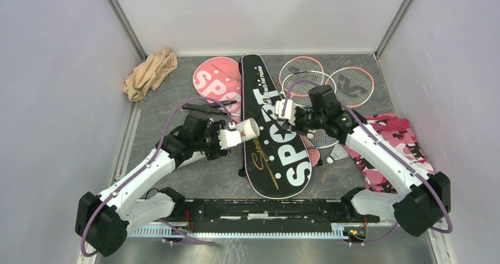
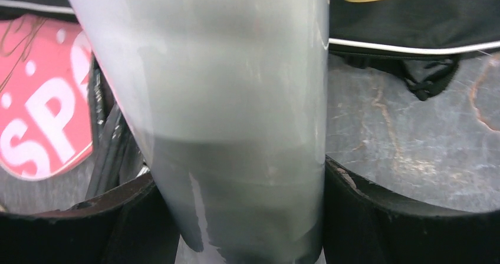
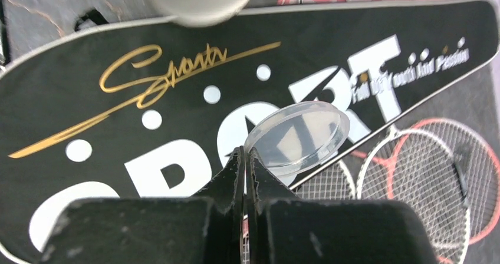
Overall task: Pack up the badminton gear
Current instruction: Open the lid of the shuttle tube, then place the lid on the racket bag.
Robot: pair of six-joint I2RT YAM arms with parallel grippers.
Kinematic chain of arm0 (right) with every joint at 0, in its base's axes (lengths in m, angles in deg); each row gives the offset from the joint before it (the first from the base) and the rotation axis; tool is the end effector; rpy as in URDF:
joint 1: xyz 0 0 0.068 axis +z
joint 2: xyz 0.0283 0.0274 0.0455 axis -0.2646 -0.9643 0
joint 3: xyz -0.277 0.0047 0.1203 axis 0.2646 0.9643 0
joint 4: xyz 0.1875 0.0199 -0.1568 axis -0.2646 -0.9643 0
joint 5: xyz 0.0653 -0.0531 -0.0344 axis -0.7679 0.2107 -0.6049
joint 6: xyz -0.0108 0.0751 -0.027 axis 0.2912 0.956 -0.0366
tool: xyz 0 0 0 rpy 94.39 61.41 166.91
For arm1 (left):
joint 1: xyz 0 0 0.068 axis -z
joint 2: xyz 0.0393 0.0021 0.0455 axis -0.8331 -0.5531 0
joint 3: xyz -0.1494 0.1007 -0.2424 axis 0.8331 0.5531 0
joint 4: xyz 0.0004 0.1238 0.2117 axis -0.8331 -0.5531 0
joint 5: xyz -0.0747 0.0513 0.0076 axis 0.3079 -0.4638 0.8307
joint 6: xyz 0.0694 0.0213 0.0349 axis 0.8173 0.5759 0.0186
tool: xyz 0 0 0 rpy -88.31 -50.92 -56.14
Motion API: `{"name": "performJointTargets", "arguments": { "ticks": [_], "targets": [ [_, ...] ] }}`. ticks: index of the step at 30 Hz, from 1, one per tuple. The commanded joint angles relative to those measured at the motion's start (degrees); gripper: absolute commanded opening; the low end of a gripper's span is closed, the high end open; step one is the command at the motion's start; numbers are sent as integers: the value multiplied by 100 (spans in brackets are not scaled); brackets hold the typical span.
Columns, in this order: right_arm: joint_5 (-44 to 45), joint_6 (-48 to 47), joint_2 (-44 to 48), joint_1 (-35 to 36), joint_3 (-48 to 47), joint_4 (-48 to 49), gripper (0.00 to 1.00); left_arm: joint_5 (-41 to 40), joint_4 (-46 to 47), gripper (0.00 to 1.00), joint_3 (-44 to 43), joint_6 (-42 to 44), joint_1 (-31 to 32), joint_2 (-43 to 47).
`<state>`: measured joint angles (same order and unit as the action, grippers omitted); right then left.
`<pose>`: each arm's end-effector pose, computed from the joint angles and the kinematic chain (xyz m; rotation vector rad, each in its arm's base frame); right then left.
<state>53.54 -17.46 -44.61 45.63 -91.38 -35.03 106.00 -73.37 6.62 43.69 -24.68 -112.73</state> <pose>0.1941 0.1583 0.3216 -1.5263 1.5878 0.5613 0.1523 -0.1192 0.2448 1.6266 1.6882 -0.2252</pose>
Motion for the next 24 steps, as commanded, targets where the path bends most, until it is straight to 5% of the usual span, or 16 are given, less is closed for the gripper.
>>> {"name": "performJointTargets", "arguments": {
  "ticks": [1,14,17,20,24],
  "targets": [
    [1154,286,-180,270,389,448,0,-276,613,2,-191,-711,-300,228],
    [1947,595,-1175,1004,775,1142,9,-932,1180,2,-1044,-1823,-1142,-167],
    [1883,610,-1289,1022,715,1098,25,-965,1147,2,-1147,-1842,-1155,-255],
    [1793,598,-1202,1024,628,1014,61,-944,1082,2,-1201,-1766,-1158,-331],
    [1684,548,-977,976,465,854,74,-715,917,2,-1279,-1573,-1154,-361]
  ]
}}
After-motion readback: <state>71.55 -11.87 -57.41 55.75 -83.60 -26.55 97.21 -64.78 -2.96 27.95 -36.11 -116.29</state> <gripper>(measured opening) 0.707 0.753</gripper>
